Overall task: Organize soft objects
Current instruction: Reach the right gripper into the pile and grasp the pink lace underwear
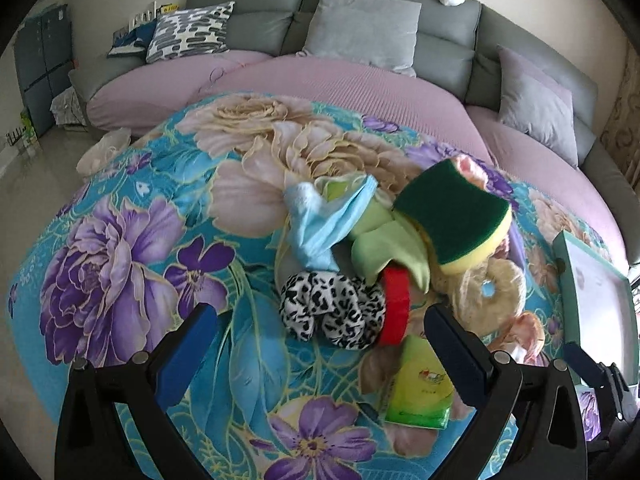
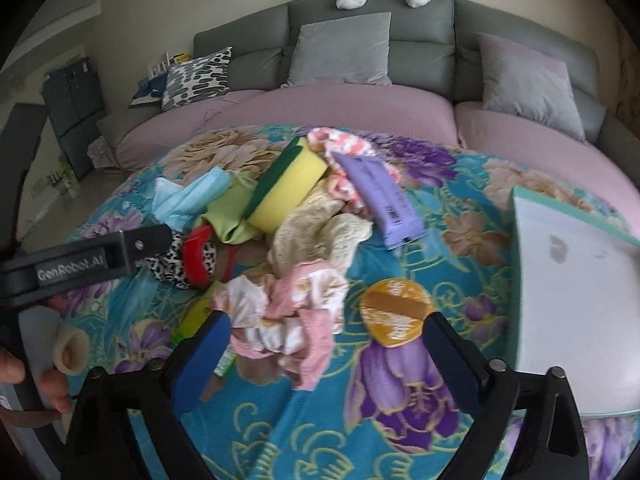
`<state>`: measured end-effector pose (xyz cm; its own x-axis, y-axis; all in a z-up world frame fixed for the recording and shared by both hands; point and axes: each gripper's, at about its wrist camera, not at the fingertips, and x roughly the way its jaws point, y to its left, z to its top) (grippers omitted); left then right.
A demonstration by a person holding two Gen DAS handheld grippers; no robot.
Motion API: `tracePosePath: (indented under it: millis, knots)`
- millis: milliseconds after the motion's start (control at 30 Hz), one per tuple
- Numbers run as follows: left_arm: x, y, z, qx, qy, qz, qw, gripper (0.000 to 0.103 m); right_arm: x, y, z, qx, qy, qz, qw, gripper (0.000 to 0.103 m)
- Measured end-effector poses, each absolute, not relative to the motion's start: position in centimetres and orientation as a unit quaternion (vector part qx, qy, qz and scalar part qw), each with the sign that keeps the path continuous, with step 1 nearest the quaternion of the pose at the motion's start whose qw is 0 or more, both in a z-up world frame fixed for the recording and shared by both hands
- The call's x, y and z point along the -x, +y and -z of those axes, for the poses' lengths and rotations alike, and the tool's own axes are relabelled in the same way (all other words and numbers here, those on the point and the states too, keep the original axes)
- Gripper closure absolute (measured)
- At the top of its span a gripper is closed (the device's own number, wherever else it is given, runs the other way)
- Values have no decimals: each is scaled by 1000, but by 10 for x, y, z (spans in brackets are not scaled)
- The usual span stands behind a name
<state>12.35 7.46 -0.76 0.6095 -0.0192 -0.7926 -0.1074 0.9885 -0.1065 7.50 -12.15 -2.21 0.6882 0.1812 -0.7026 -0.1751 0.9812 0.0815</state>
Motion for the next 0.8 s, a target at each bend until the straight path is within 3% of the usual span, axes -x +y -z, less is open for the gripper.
tracePosePath:
  millis: [233,300,500,800]
  knots:
    - [-126,75,14,76,453,-17,888,0,-85,-117,37,-27,398,-111,910,28]
    - [-127,76,16,80,456,-15,886,0,-88,-114,41,-26,406,-118,906,41]
    - [-128,73,19,77,461,-9,884,0,-92,-111,50,-22,418,-123,900,57]
    - [-127,68,19,71,462,-1,884,0,-89,-118,47,-42,416,-132,899,70]
